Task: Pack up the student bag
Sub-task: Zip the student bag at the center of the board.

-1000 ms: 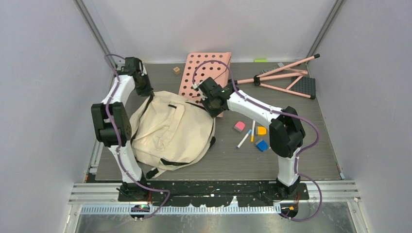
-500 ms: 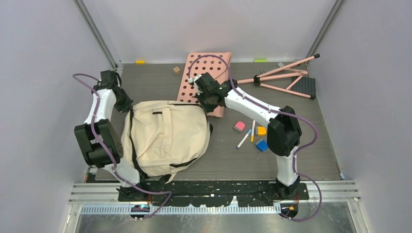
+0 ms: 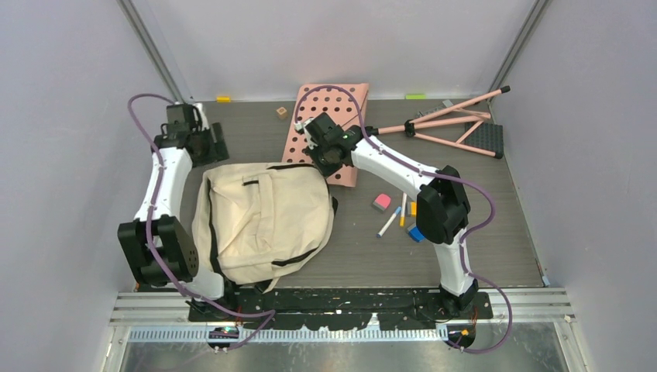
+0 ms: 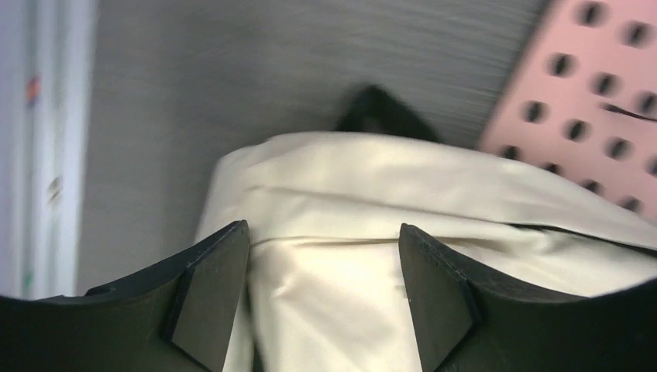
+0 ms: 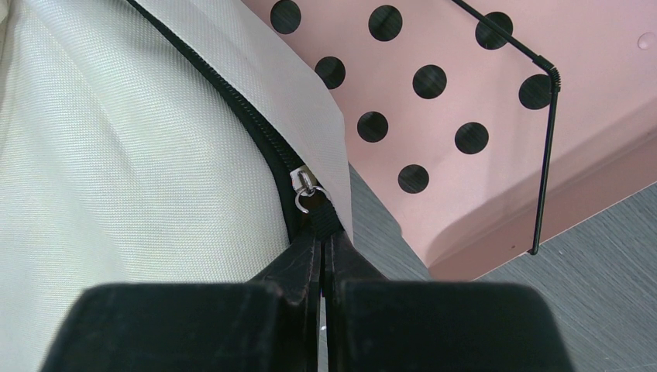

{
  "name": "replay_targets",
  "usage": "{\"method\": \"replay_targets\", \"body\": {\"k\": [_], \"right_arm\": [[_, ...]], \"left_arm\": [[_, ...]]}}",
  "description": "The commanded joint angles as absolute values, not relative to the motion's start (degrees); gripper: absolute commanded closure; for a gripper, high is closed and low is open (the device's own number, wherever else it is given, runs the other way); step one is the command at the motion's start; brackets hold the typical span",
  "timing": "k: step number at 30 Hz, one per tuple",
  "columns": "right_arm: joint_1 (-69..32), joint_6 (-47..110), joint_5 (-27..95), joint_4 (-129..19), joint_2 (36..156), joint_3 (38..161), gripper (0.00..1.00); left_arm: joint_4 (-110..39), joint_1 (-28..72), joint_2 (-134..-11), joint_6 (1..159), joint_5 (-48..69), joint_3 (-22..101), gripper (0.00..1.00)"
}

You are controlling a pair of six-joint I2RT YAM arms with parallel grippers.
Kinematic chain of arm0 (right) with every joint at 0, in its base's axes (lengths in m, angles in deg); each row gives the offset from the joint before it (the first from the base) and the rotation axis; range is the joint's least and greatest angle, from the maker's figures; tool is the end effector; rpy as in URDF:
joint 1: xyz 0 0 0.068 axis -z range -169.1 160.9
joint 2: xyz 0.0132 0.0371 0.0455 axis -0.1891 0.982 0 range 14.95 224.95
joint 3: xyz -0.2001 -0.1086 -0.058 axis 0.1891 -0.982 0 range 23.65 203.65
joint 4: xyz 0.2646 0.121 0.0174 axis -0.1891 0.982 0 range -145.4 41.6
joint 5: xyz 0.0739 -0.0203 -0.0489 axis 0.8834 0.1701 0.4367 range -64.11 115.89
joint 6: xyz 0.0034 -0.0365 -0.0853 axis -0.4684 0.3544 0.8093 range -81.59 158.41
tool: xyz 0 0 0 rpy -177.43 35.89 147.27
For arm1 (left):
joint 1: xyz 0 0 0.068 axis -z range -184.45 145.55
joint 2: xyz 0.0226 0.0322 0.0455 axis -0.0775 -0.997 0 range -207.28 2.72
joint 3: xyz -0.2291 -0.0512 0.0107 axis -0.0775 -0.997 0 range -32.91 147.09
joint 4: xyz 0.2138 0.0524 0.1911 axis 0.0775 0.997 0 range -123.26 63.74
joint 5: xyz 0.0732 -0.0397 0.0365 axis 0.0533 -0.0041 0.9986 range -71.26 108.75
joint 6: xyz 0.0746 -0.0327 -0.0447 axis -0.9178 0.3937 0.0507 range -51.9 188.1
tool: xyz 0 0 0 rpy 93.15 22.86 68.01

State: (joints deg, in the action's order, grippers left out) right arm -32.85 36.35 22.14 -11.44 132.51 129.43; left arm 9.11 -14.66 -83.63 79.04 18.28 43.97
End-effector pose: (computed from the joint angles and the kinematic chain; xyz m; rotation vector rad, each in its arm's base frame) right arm 0.3619 0.3388 0.1848 -0.8856 2.3986 0.2297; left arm 0.3801 0.0678 0.2275 -0.4512 2.4342 -0.0155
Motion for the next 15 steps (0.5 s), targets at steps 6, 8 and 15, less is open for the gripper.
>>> {"method": "replay_targets", "body": {"k": [6,8,15], "right_arm": [[-32.6,37.3,21.9,-10.6,132.1,133.3,1.0],[-32.5,37.3,22.2,-10.3,132.3,133.9,0.99],[-32.5,36.8,22.7,-9.6,132.7,134.4,1.0]], "left_arm": [[-1.9,-0.6,-91.8,66.8,-9.4,50.6,0.28],[-2.5,1.4,-94.3,65.5,-11.4,51.4,0.28],[-5.1,4.2,-98.5,63.7,-19.1,51.9,0.31]]}}
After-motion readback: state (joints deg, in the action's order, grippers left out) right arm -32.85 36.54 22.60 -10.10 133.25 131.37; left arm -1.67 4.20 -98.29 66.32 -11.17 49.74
